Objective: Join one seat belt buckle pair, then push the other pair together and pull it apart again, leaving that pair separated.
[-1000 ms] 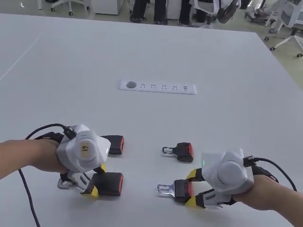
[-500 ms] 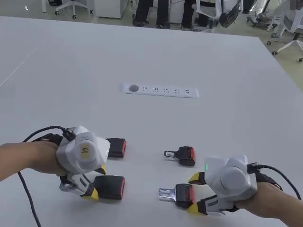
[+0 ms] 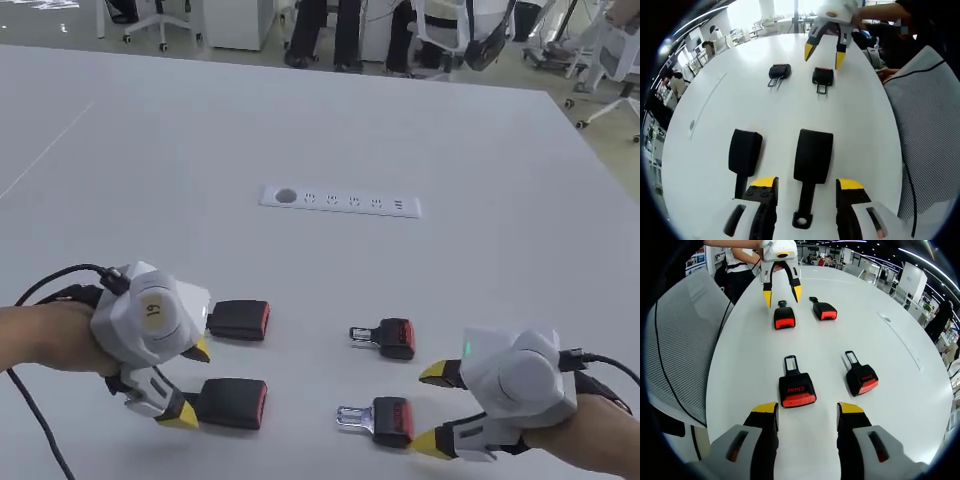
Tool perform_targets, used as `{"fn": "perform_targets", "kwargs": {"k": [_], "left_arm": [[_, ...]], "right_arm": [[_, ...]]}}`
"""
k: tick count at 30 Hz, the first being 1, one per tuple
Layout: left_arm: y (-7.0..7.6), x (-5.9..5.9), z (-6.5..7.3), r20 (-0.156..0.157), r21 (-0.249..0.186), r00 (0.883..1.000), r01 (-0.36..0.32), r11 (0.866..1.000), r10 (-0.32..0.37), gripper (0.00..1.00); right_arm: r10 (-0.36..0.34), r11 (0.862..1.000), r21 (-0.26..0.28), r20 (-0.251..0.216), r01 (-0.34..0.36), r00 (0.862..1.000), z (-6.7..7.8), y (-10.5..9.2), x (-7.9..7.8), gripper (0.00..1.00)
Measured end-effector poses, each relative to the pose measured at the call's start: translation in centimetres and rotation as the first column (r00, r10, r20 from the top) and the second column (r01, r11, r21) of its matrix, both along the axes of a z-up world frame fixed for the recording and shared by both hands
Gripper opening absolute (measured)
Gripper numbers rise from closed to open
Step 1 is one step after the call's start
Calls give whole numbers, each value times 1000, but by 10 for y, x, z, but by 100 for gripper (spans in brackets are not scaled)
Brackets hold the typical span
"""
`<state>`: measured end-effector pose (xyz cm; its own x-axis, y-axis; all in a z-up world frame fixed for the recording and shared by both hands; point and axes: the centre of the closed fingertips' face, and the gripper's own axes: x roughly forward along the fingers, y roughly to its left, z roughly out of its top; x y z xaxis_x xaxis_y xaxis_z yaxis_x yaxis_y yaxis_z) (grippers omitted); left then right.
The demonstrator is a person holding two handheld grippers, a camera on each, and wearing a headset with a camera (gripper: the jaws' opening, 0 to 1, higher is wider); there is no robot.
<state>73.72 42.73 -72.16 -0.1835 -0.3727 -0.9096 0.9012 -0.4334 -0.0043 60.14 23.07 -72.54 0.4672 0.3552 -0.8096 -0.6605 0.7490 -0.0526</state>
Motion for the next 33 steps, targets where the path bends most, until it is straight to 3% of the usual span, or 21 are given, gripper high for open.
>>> {"fn": "perform_targets", "kwargs": {"k": [6, 16, 24, 28, 33], "left_arm": [[-2, 10, 10, -15, -47, 998, -57, 997, 57, 48], [-12, 28, 24, -34, -111, 991, -133, 985, 129, 49], [-19, 49, 30, -53, -161, 977, -212, 964, 206, 50], [-21, 57, 27, -63, -168, 972, -235, 957, 228, 50], [-25, 64, 23, -55, -158, 972, -232, 960, 226, 50]], "right_arm": [[-40, 999, 8, 11, 40, 999, 6, -11, -3, 46], [-118, 993, 33, 50, 116, 992, 17, -33, 6, 51], [-134, 990, 53, 85, 130, 987, 21, -42, 18, 55], [-127, 991, 59, 95, 122, 987, 20, -45, 25, 56], [-122, 991, 63, 98, 116, 988, 17, -50, 34, 56]]}}
